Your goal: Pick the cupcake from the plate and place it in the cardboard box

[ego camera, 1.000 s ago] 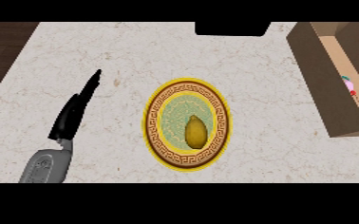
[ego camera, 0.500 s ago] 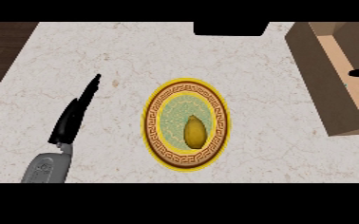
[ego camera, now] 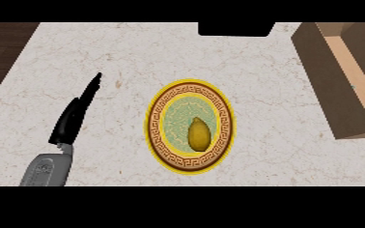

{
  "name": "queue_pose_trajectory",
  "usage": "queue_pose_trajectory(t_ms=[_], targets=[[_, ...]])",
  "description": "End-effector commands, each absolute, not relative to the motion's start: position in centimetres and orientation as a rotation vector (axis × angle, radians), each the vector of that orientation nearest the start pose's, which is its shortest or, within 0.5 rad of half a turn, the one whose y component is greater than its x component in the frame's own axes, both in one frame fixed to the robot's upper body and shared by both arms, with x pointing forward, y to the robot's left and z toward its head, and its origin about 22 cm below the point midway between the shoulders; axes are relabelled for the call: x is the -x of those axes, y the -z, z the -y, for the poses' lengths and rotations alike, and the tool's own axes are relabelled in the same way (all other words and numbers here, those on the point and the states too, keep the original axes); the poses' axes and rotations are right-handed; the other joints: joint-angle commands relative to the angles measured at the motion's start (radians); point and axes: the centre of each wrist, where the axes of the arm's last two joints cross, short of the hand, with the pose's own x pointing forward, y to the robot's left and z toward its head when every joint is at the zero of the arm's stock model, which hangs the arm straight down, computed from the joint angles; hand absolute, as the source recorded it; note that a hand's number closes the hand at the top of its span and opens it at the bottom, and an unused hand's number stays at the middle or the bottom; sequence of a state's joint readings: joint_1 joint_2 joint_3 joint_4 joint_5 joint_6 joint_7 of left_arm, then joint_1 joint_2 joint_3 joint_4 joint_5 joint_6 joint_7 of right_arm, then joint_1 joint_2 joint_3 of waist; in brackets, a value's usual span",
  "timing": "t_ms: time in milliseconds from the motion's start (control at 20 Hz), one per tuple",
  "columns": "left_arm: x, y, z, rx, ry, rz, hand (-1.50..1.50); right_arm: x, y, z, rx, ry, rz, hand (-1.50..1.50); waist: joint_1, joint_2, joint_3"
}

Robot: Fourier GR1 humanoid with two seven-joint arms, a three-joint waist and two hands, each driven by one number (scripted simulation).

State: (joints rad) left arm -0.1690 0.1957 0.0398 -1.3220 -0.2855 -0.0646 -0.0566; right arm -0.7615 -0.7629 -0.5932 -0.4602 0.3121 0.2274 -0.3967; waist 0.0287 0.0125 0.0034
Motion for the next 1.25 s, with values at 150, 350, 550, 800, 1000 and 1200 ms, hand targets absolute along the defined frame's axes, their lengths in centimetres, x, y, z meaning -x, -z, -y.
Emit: queue_pose_trajectory(t_ms=[150,350,550,800,1000,1200], targets=[[-28.1,0.3,-26.4,-0.289,0.443,1.5,0.0,-32.0,-14.6,54.1,0.662,0.09,1.769,-1.5,0.009,0.002,0.001],[-28.0,0.0,-27.9,-0.292,0.443,1.488,0.0,-28.2,-11.4,56.5,0.67,0.151,1.816,-1.5,0.013,0.01,0.005],[-28.0,0.5,-26.7,-0.284,0.432,1.498,0.0,-26.5,-12.4,58.1,0.694,0.216,1.833,-1.5,0.017,0.012,0.005],[-29.0,-0.7,-25.8,-0.297,0.437,1.518,0.0,-24.2,-12.5,59.6,0.725,0.237,1.82,-1.5,0.016,0.013,0.007],[-28.3,0.7,-25.6,-0.289,0.448,1.508,0.0,-22.6,-10.8,60.0,0.723,0.199,1.82,-1.5,0.011,0.015,0.008],[-29.2,-0.1,-26.1,-0.302,0.446,1.524,0.0,-22.6,-11.0,60.1,0.742,0.138,1.807,-1.5,0.02,0.019,0.008]])
